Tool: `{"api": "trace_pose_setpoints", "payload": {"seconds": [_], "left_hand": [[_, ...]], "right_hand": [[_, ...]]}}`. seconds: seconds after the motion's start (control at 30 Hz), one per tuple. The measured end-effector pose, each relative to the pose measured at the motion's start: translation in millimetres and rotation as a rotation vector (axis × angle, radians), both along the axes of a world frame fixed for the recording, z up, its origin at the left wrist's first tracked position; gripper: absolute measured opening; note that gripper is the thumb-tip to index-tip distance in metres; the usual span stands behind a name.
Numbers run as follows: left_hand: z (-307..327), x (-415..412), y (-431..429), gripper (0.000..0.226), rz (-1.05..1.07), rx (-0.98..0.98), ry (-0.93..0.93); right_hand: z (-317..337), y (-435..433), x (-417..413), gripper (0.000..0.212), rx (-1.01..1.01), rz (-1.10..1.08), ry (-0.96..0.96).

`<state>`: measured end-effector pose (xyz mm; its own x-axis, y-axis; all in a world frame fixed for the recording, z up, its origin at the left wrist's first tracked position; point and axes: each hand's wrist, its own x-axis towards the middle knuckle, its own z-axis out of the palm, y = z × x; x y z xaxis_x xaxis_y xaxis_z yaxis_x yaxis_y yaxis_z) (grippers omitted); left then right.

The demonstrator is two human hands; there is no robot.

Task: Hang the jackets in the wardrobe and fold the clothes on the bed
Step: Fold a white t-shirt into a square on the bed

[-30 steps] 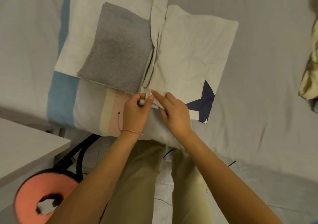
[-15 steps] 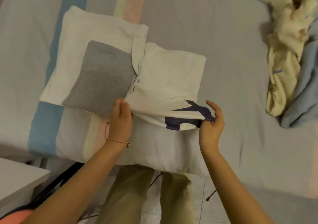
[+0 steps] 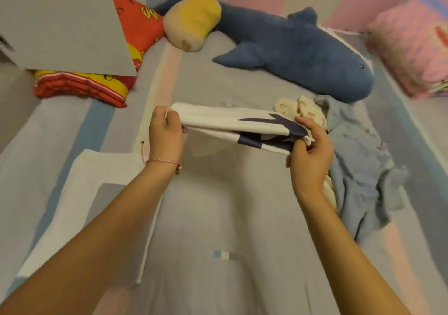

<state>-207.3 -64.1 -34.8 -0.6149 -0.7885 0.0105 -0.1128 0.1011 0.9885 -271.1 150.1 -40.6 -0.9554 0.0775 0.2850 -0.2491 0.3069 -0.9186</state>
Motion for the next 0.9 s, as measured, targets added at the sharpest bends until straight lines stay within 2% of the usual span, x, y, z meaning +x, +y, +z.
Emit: {"api": "trace_pose_setpoints", "payload": {"seconds": [0.1,0.17,0.27,0.33,0.37,0.47,0.5,0.53,0.57,0.63,0.7,0.8,0.9], "left_hand": [[-46,34,15,0.015,-0.022,-0.037,-0.088],[-90,71,28,0.015,-0.059,-0.055,-0.195],[-167,142,44,0.023,-0.085,0.000,-0.520],[-201,188,54,0.029,-0.136,0.096,-0.679],[-212,207,59,0.025,-0.161,0.132,-0.716],[-235,260,74,0.011,-0.211,0.156,-0.764],[-241,278,79,0.011,-0.210,0.134,-0.773],[-244,287,81,0.011,-0.213,0.107,-0.777],[-247,294,83,0.013,-0.232,0.089,-0.781],[-254,302,85,0.023,-0.230,0.073,-0.777],[-259,300,86,0.028,-0.215,0.076,-0.772],[-264,297,88,0.021,-0.121,0.075,-0.734],[-266,292,96,0.016,-0.035,0.099,-0.691]], "right_hand": [[-40,28,30,0.054,0.243,0.052,0.025],[-80,50,66,0.056,0.425,0.110,-0.099],[-144,83,134,0.063,0.892,0.453,-0.391],[-173,103,170,0.070,1.204,0.751,-0.487],[-185,110,183,0.071,1.283,0.844,-0.500],[-211,119,214,0.067,1.319,0.981,-0.582],[-221,121,223,0.066,1.333,1.045,-0.552],[-229,128,232,0.065,1.324,1.064,-0.402],[-231,135,240,0.065,1.313,1.032,-0.271],[-232,137,241,0.061,1.213,0.948,-0.185],[-233,121,221,0.053,1.051,0.792,-0.197],[-237,59,170,0.045,0.907,0.648,-0.194],[-243,-10,111,0.053,0.862,0.591,-0.199]]}}
